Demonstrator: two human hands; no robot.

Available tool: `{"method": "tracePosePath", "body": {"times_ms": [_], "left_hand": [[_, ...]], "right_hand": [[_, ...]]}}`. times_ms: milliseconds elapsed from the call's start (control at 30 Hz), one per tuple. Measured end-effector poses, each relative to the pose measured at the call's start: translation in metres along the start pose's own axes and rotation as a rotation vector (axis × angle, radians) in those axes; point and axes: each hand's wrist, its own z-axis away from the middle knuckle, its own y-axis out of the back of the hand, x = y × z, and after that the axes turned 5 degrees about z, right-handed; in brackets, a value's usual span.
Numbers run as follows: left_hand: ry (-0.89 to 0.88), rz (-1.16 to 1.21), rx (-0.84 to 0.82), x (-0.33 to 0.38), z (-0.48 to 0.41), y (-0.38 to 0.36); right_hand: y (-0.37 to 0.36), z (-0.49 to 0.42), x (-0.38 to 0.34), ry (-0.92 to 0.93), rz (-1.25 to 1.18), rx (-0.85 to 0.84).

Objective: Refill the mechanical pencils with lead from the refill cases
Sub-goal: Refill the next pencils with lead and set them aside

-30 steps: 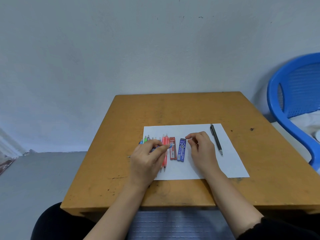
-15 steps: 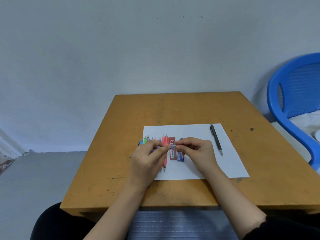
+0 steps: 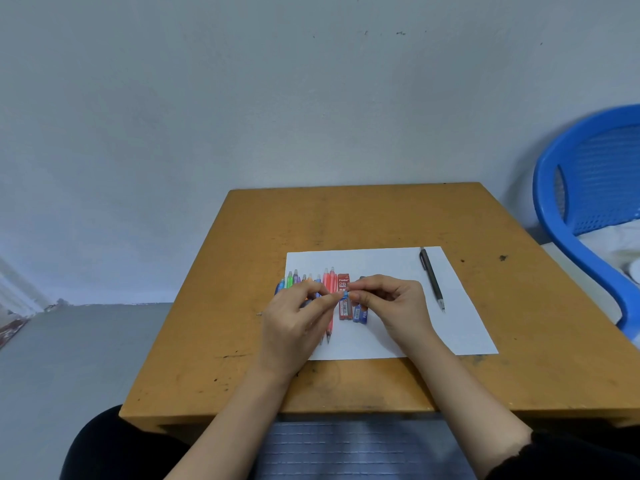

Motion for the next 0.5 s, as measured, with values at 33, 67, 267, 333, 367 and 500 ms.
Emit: {"method": "tracePosePath", "body": {"times_ms": [33, 67, 267, 333, 367, 500], "left_hand": [[-0.002, 0.0, -0.005, -0.0004, 0.0006, 0.0001], [-0.006, -0.001, -0.007, -0.0005, 0.0009, 0.0003], [-0.023, -0.01, 0.0, -0.0004, 0.0007, -0.0005], [-0.028, -0.007, -0.001, 0.0002, 0.0009, -0.0003], [-0.032, -0.004, -0.002, 0.0008, 0.0008, -0.0001], [-0.038, 0.004, 0.004, 0.0021, 0.0003, 0.0001]], "right_hand": [[0.0002, -0.0002, 0.0003, -0.009, -0.008, 0.002], [0.0005, -0.0003, 0.0005, -0.017, -0.015, 0.0], [-0.0002, -0.0013, 0.0025, -0.028, -0.032, -0.005], [0.0, -0.0016, 0.0033, -0.015, -0.031, -0.002], [0.0001, -0.0017, 0.0032, -0.016, -0.033, -0.002], [0.0002, -0.0013, 0.0007, -0.042, -0.05, -0.032]]}}
